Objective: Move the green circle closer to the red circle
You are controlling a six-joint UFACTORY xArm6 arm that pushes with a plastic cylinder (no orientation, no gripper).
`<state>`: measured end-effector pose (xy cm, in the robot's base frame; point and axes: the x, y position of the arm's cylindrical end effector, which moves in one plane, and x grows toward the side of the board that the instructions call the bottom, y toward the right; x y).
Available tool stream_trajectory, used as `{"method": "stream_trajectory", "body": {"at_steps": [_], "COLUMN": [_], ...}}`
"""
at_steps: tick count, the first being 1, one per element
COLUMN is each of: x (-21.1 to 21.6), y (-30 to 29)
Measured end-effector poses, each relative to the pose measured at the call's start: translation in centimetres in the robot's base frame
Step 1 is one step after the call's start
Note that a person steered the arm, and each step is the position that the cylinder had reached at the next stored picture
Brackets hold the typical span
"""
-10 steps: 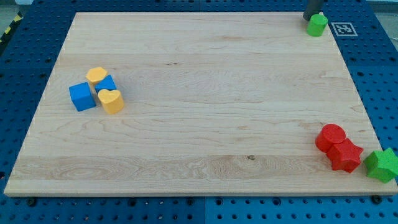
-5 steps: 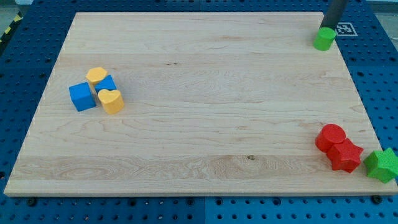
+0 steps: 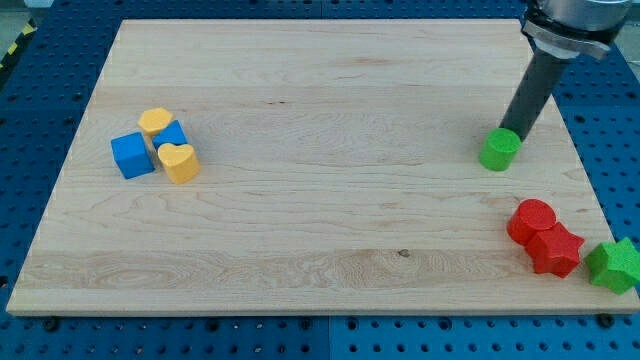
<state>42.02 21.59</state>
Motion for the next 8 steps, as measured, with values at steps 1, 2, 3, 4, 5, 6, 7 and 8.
{"method": "stream_trajectory", "body": {"at_steps": [1, 2, 3, 4, 5, 6, 7, 8], "x": [0.0, 0.2, 2.6, 3.3, 4.4, 6.6, 7.9, 7.5], "y": [-3.1, -5.6, -6.1, -4.5, -2.6, -2.6, -2.6, -2.4]}}
